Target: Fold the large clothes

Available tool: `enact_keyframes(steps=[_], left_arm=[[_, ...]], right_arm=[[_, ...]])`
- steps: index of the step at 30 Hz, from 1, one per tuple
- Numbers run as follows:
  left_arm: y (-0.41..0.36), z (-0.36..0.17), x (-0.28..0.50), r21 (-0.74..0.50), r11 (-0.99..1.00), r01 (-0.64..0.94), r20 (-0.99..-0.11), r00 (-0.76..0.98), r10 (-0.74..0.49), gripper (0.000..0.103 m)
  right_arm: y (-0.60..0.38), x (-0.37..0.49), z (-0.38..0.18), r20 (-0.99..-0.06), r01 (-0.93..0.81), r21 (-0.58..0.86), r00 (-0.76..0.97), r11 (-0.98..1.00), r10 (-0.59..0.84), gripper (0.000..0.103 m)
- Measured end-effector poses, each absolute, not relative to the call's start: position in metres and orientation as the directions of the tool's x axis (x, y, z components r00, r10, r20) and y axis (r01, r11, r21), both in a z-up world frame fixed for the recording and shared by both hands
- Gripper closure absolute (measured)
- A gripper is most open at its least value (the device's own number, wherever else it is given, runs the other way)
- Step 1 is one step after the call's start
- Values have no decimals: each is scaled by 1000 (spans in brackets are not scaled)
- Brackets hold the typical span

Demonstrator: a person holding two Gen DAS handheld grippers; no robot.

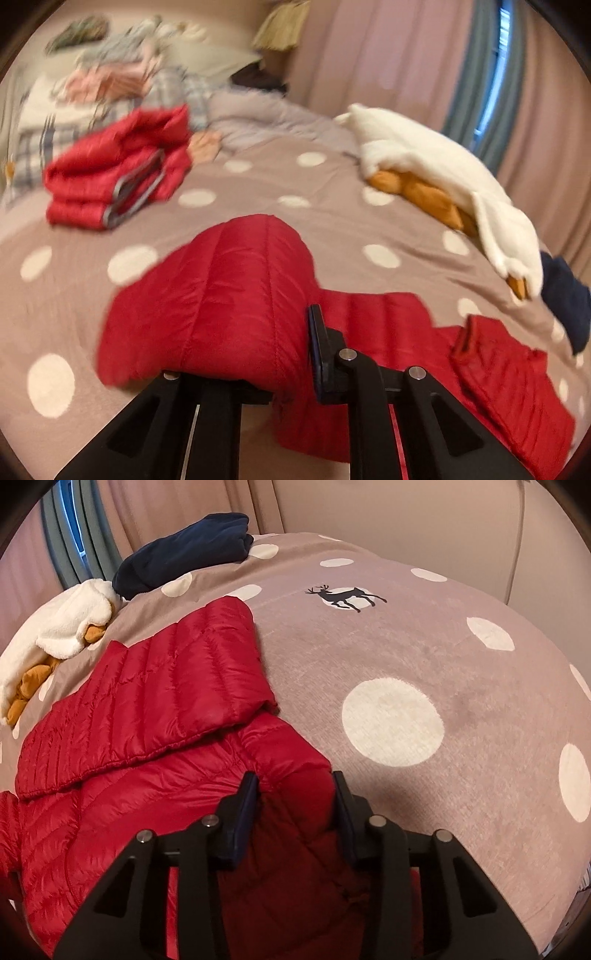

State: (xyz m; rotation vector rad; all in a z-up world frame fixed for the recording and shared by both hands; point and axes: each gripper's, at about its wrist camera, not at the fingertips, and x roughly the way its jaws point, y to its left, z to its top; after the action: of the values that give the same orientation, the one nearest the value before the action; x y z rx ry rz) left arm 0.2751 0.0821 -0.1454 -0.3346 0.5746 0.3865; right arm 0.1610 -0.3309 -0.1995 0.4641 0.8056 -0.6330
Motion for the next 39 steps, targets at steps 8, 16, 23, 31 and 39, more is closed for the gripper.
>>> enact_keyframes(steps=[8, 16, 23, 31, 39], left_arm=[[-24, -117, 268, -26, 946, -324, -505, 820, 267, 88], [-90, -120, 259, -53, 981, -187, -546, 828, 128, 88], [-177, -168, 287, 17, 999, 52, -734, 679, -23, 88], [-169, -172, 261, -54, 996, 77, -761, 642, -90, 40], [-135, -143, 210, -66, 997, -28, -704, 710, -27, 38]], right_arm=[[-336, 157, -199, -784, 684, 194, 539, 703, -309, 64], [-339, 155, -199, -788, 684, 225, 547, 694, -284, 64], [-345, 150, -200, -793, 690, 263, 553, 675, -256, 64], [-348, 146, -199, -795, 704, 284, 553, 651, -251, 59], [-348, 143, -197, -800, 710, 275, 543, 648, -256, 54]])
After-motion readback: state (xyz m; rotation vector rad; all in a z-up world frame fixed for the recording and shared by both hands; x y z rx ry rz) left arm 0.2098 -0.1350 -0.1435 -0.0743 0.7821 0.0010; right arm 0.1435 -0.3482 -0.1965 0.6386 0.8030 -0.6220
